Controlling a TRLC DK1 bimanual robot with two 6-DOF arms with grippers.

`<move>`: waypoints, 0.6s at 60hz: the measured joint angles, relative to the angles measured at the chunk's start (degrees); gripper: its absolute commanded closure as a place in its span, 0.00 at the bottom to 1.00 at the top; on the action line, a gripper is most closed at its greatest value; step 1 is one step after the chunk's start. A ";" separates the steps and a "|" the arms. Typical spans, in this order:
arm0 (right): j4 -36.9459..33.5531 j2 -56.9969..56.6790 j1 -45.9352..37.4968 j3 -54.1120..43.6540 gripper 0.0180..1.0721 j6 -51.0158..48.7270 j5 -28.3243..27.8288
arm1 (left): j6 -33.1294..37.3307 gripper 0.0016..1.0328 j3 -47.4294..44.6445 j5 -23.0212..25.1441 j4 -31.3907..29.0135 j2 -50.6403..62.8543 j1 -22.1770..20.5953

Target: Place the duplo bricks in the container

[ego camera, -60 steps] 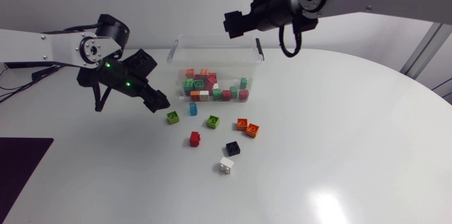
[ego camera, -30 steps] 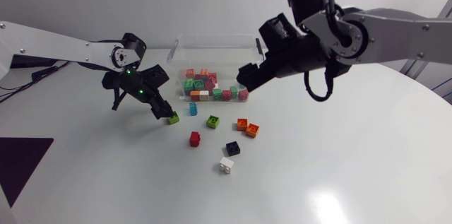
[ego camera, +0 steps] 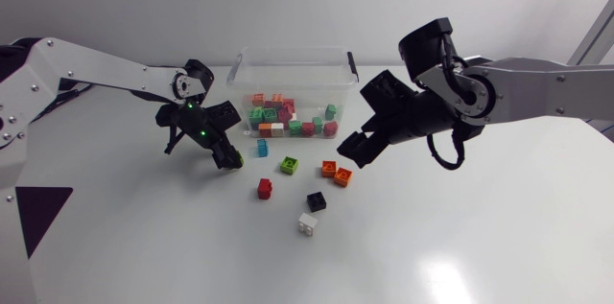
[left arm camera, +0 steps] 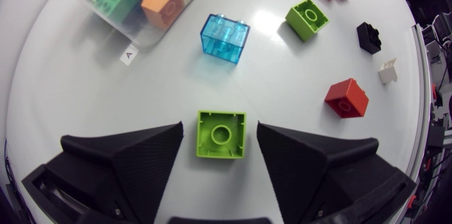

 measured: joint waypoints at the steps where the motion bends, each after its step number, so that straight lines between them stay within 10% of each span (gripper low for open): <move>1: 0.00 0.17 0.00 -0.09 0.05 -0.52 -0.20 | 0.15 0.72 0.20 0.02 -0.33 0.24 0.00; 36: 0.61 15.10 -2.32 0.68 0.05 -13.86 -1.97 | 2.16 0.83 1.09 5.22 -10.67 -4.74 0.00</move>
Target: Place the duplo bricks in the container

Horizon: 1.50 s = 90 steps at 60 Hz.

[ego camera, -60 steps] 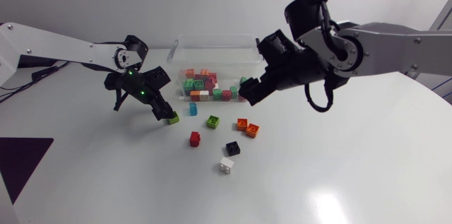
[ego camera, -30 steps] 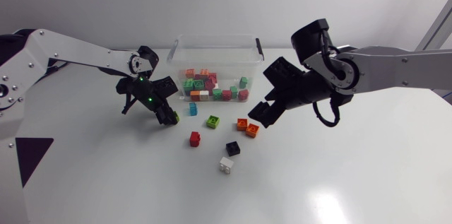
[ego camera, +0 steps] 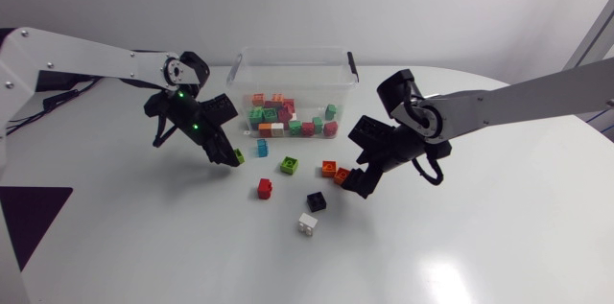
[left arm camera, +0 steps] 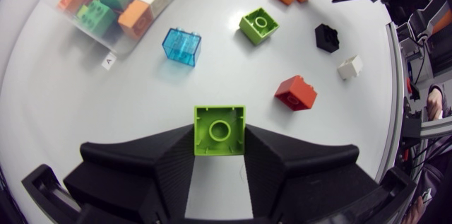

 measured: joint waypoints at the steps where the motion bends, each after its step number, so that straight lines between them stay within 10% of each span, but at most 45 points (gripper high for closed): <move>1: 0.28 0.46 0.00 0.11 0.05 -0.17 -0.02 | 0.00 0.83 -0.13 0.28 -0.15 -0.74 0.00; 25: 4.15 6.19 -0.02 2.40 0.20 -1.57 -0.09 | -0.13 0.83 -1.38 4.35 -4.15 -13.70 -0.09; 39: 6.80 6.49 0.02 2.40 0.67 -1.95 -0.09 | -4.42 0.83 -0.66 6.49 -4.24 -16.41 -2.08; 90: -5.01 -12.24 1.09 4.46 0.69 0.46 -2.73 | -35.06 0.83 16.20 0.02 21.51 -6.58 -6.47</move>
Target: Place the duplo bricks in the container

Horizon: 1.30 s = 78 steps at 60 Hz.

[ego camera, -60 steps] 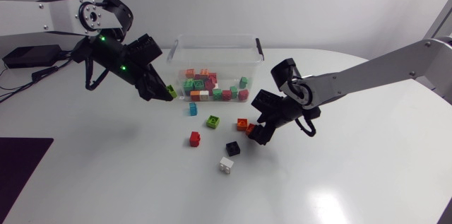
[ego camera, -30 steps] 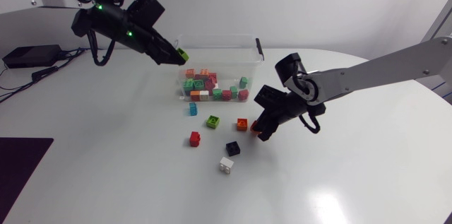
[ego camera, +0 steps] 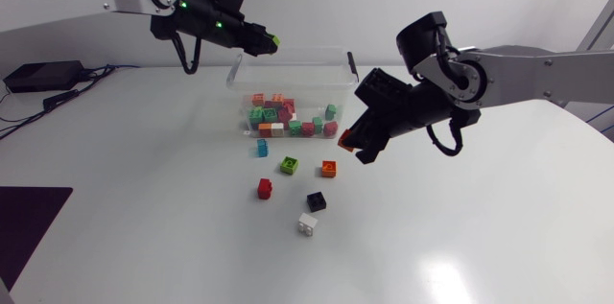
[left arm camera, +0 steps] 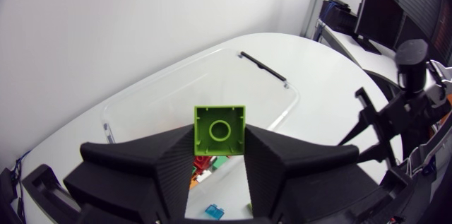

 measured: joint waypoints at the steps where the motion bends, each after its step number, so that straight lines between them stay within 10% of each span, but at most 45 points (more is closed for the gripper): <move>1: -0.15 -0.17 0.02 0.26 0.69 0.24 -0.09 | -0.61 0.83 0.02 -0.85 0.98 0.59 -0.09; 10: -0.61 -1.07 0.07 3.52 0.69 2.34 -0.39 | -4.76 0.80 2.73 -5.29 4.61 5.16 -0.28; 28: -0.31 -1.44 0.57 9.33 0.69 7.13 -0.59 | -8.07 0.10 6.01 -15.93 9.14 9.14 -1.42; 78: 13.44 15.80 1.18 27.98 0.68 18.10 4.66 | -13.09 0.07 -36.04 -18.86 19.91 -19.78 -0.81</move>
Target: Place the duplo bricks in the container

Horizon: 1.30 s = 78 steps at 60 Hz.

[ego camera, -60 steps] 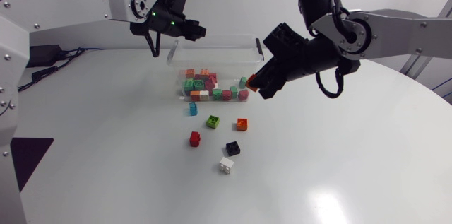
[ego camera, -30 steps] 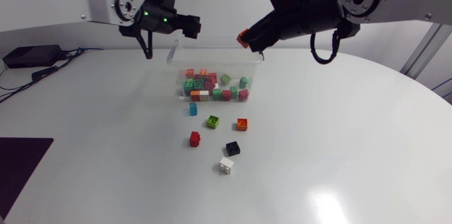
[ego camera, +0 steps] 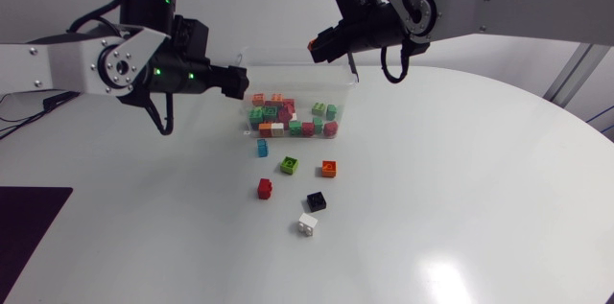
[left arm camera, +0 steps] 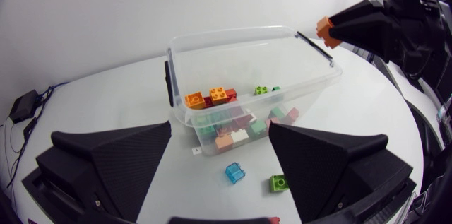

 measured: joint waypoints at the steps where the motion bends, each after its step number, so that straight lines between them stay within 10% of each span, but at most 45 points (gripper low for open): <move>1: 0.00 0.35 0.02 0.31 0.68 0.22 0.02 | 0.00 0.07 -0.50 -0.15 0.35 0.02 -0.17; 20: 2.80 7.80 -0.31 6.84 0.60 2.34 2.36 | -2.12 0.07 -3.23 -1.90 3.13 5.53 -3.74; 28: 2.93 11.85 -0.81 10.56 0.05 3.52 3.78 | -3.45 0.07 -3.28 -3.21 4.00 9.55 -5.35; 45: 2.78 12.07 -1.18 10.27 0.04 7.23 5.62 | -7.13 0.12 -3.08 -6.21 4.59 17.92 -7.48; 78: 4.55 -16.52 0.74 -24.72 0.05 8.28 9.33 | -13.38 0.29 4.35 -11.50 4.59 28.41 -8.26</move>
